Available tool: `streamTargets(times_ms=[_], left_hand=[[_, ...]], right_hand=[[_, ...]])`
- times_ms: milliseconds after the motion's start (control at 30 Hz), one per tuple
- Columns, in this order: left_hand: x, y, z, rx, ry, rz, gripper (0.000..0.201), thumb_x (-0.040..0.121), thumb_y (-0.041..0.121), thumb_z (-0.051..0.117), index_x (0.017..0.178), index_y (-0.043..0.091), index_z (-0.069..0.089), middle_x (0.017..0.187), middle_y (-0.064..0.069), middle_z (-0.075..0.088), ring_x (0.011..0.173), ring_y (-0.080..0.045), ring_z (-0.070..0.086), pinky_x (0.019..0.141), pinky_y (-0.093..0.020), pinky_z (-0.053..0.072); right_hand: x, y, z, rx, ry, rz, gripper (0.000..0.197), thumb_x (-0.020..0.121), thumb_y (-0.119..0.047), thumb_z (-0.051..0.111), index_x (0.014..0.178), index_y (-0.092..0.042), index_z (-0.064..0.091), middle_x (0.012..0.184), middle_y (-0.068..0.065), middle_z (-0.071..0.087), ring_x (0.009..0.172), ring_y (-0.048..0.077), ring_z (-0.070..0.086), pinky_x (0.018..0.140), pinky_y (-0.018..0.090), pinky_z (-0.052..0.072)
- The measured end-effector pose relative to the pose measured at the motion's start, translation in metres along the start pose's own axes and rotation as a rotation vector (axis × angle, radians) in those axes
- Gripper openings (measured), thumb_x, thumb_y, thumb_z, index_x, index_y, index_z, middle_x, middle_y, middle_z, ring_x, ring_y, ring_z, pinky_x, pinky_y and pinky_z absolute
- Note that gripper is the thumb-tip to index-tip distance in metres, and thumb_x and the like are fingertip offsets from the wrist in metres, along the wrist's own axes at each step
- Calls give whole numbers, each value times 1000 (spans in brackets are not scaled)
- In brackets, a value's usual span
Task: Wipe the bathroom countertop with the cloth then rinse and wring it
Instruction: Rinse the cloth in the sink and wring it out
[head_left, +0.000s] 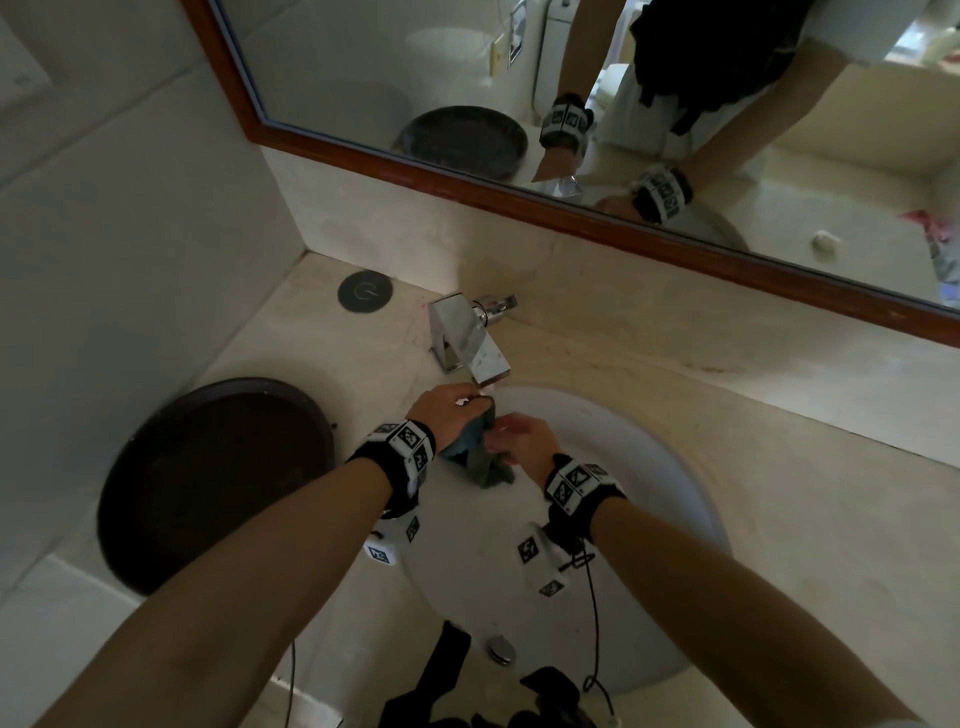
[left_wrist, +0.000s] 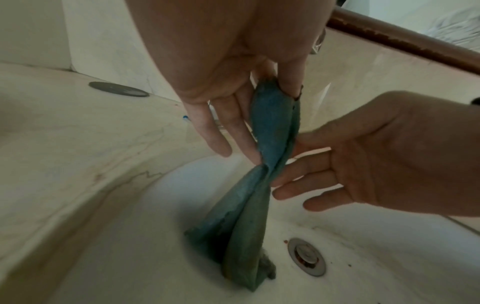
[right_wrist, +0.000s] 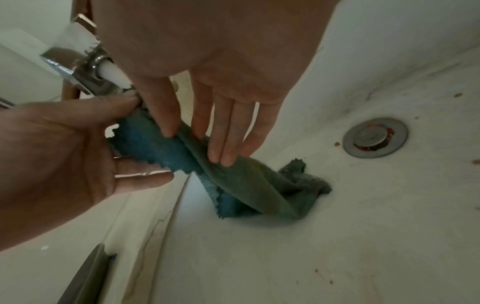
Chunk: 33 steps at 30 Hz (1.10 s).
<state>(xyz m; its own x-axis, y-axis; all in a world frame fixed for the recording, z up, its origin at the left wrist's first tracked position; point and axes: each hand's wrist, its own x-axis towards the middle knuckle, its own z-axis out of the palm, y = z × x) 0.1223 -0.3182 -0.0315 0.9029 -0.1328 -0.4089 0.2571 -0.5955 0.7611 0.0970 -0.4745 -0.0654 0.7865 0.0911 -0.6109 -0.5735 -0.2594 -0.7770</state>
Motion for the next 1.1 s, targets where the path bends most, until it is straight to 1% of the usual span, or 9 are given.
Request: streamTargets(times_ms=[100, 233, 367, 433, 633, 800, 900, 1000, 1100], left_hand=[[1, 1, 2, -68, 10, -1, 31, 91, 37, 62, 112, 16, 71, 118, -11, 68, 109, -29, 61, 99, -43, 48], [2, 0, 0, -197, 18, 4, 29, 92, 27, 61, 117, 14, 68, 121, -12, 66, 112, -29, 60, 103, -44, 46], [4, -3, -1, -299, 24, -18, 21, 91, 17, 62, 111, 10, 68, 113, -18, 68, 106, -35, 63, 98, -53, 48], [5, -4, 0, -298, 1, -29, 16, 90, 15, 64, 105, 14, 67, 108, -18, 68, 104, -35, 64, 96, -54, 49], [7, 1, 6, -191, -35, -74, 19, 84, 12, 69, 102, 6, 67, 107, -21, 67, 101, -36, 63, 96, -45, 50], [6, 11, 12, -176, -53, -114, 8, 84, 16, 70, 89, 12, 64, 96, -8, 62, 93, -24, 58, 95, -38, 47], [5, 14, 13, -263, -40, -125, 6, 88, 17, 67, 91, 13, 64, 101, -12, 66, 99, -29, 62, 97, -42, 48], [6, 9, 9, -289, 15, -134, 5, 89, 20, 64, 86, 17, 63, 104, -22, 66, 101, -41, 63, 92, -54, 51], [-2, 11, 0, -229, 92, -110, 13, 91, 23, 61, 97, 11, 62, 97, -15, 63, 93, -34, 62, 89, -48, 53]], right_hand=[[3, 0, 5, 5, 8, -95, 9, 84, -25, 70, 92, -20, 68, 95, 5, 69, 89, 23, 61, 80, 34, 47], [0, -7, 6, 77, -5, -93, 19, 90, -25, 66, 103, -11, 69, 100, 5, 68, 85, 15, 60, 73, 22, 45], [-1, -11, 6, 255, -20, -10, 11, 92, -23, 63, 89, -13, 66, 88, 6, 65, 78, 15, 60, 64, 19, 43], [0, -11, 4, 344, -11, 28, 11, 92, -21, 60, 82, -16, 63, 80, 3, 63, 76, 15, 57, 69, 25, 41], [6, -8, -11, 381, 49, 99, 15, 93, -19, 51, 84, -15, 62, 87, 7, 67, 84, 22, 61, 78, 33, 42], [2, -14, -22, 378, 118, 108, 25, 99, -20, 41, 100, -8, 62, 93, 12, 69, 78, 20, 64, 64, 30, 46], [1, -13, -25, 380, 81, 99, 28, 99, -27, 44, 103, -9, 65, 108, 13, 68, 94, 25, 64, 73, 35, 51], [-1, -14, -24, 231, 26, 75, 36, 90, -44, 57, 108, -14, 67, 111, 10, 69, 104, 27, 61, 93, 46, 49], [0, -13, -22, 9, 20, 32, 22, 78, -32, 74, 96, -22, 66, 106, 10, 67, 102, 31, 62, 98, 51, 48]])
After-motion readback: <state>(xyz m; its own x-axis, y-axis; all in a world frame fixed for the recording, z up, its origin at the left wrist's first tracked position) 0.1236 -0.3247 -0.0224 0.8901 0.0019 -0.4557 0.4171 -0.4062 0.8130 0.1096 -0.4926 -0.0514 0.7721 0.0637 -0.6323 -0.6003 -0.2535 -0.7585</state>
